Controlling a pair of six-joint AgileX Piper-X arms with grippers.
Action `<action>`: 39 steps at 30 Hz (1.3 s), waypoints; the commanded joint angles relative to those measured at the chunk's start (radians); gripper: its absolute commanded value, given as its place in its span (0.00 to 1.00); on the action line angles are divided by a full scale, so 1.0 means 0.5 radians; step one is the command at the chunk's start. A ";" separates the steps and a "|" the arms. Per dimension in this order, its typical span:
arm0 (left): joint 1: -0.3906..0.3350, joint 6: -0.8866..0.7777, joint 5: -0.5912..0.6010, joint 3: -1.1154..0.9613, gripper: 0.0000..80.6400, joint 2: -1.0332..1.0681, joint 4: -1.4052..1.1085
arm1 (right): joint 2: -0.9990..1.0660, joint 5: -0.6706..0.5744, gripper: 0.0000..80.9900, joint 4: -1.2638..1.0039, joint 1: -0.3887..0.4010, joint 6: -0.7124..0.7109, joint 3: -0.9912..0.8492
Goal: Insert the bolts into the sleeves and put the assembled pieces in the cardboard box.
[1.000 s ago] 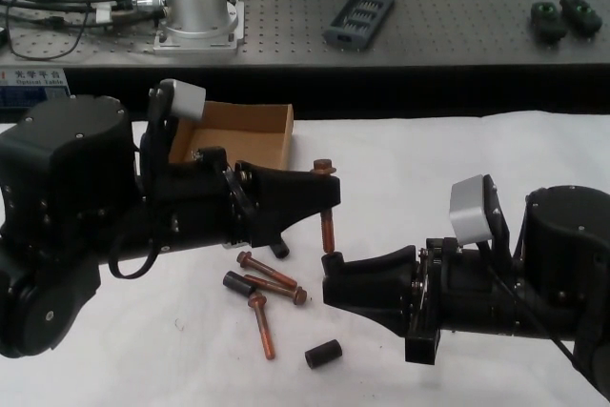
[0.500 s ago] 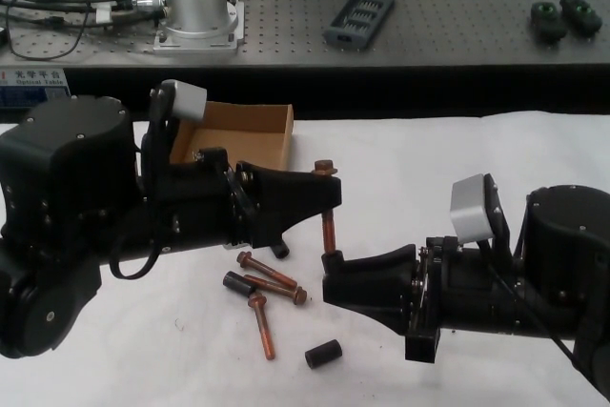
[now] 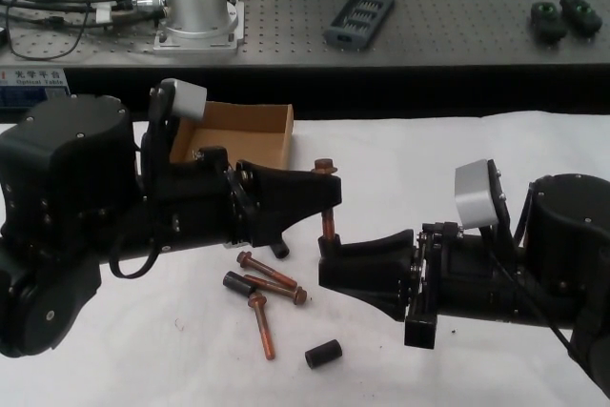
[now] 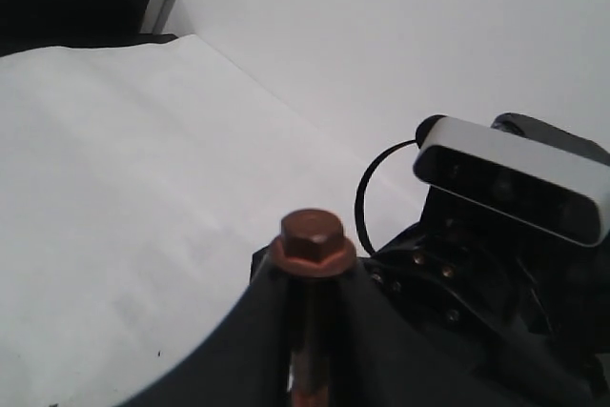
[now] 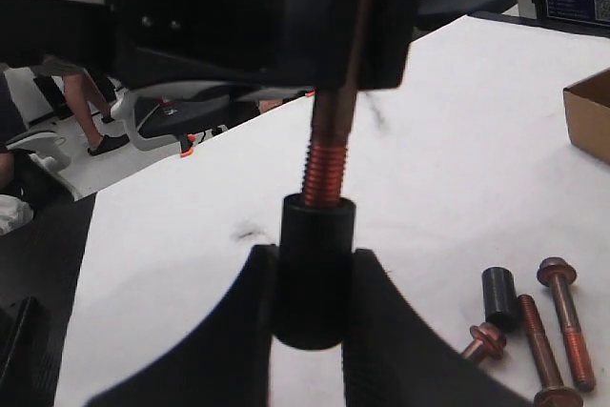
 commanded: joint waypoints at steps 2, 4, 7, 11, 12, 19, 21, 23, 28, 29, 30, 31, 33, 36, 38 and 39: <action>0.006 0.022 0.021 -0.020 0.01 -0.008 0.037 | 0.003 0.036 0.06 -0.167 0.004 0.116 -0.025; 0.006 0.022 0.031 -0.011 0.01 -0.008 0.085 | 0.003 0.036 0.06 -0.266 0.004 0.164 -0.025; 0.006 0.022 0.067 0.016 0.01 -0.008 0.108 | 0.003 0.036 0.06 -0.314 0.004 0.190 -0.027; 0.006 0.022 0.103 0.053 0.01 -0.008 0.108 | 0.003 0.036 0.06 -0.345 0.004 0.209 -0.027; 0.006 0.036 0.124 0.058 0.01 -0.008 0.108 | 0.003 0.036 0.06 -0.375 0.004 0.239 -0.027; 0.006 0.141 0.288 0.057 0.01 -0.008 0.140 | 0.003 0.046 0.06 -0.533 0.004 0.357 -0.027; 0.006 0.141 0.284 0.057 0.01 -0.008 0.140 | 0.003 0.046 0.06 -0.534 0.004 0.361 -0.027; 0.006 0.141 0.286 0.057 0.01 -0.008 0.140 | 0.003 0.046 0.06 -0.534 0.004 0.367 -0.027; 0.006 0.141 0.269 0.057 0.29 -0.008 0.135 | 0.003 0.046 0.06 -0.534 0.004 0.367 -0.027; 0.006 0.141 0.237 0.057 0.43 -0.008 0.135 | 0.003 0.046 0.06 -0.534 0.004 0.367 -0.027; 0.006 0.141 0.204 0.057 0.54 -0.008 0.135 | 0.003 0.046 0.06 -0.534 0.004 0.367 -0.027; 0.006 0.137 0.158 0.057 0.68 -0.008 0.135 | 0.003 0.040 0.06 -0.534 0.004 0.367 -0.027; 0.006 0.137 0.084 0.057 0.77 -0.014 0.135 | 0.003 0.035 0.06 -0.534 0.000 0.367 -0.027; 0.006 0.137 0.096 0.057 0.72 -0.038 0.098 | 0.003 0.035 0.06 -0.534 0.000 0.367 -0.027; 0.006 0.137 0.151 0.057 0.70 -0.064 0.062 | 0.003 0.035 0.06 -0.534 0.000 0.367 -0.027; 0.006 0.137 0.156 0.057 0.70 -0.084 0.063 | 0.003 0.035 0.06 -0.534 0.000 0.367 -0.027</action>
